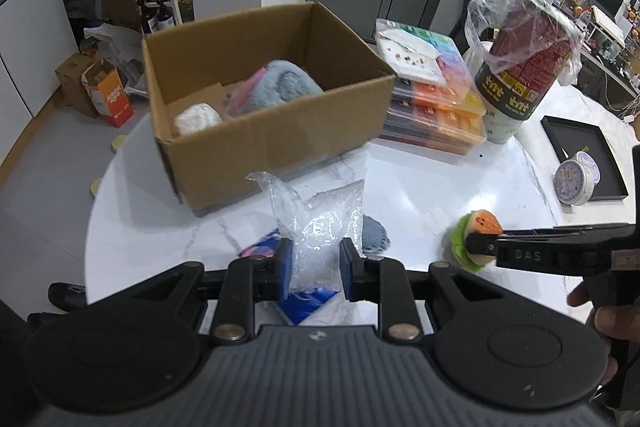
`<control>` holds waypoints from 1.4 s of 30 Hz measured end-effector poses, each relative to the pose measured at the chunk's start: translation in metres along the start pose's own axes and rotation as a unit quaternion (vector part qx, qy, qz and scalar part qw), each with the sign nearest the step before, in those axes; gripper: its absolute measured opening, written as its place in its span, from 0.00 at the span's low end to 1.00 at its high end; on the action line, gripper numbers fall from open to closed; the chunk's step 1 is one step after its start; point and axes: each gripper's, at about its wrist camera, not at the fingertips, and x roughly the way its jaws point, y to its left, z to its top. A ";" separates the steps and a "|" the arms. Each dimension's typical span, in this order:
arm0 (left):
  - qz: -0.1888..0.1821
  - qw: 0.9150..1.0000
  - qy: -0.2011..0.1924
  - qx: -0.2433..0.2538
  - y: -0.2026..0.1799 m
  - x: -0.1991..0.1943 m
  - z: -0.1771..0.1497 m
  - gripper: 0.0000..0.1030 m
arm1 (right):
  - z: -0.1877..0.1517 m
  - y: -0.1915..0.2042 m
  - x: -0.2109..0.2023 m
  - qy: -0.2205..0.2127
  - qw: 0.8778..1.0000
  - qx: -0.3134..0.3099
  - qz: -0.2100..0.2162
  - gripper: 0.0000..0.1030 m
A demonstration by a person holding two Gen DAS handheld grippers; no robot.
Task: Organize soft objects
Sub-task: 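Close the right tool on the burger plush while the left grips the clear bead bag, then carry the burger plush and bead bag in both tools over the cardboard box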
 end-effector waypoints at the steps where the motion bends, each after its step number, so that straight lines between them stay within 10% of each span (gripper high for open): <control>1: -0.001 1.000 -0.001 0.000 0.003 -0.003 0.001 0.23 | -0.001 0.002 -0.003 -0.001 1.000 0.001 0.002 0.31; 42: -0.023 0.998 -0.058 0.001 0.066 -0.063 0.042 0.23 | 0.044 0.110 -0.095 -0.081 0.995 -0.052 0.010 0.31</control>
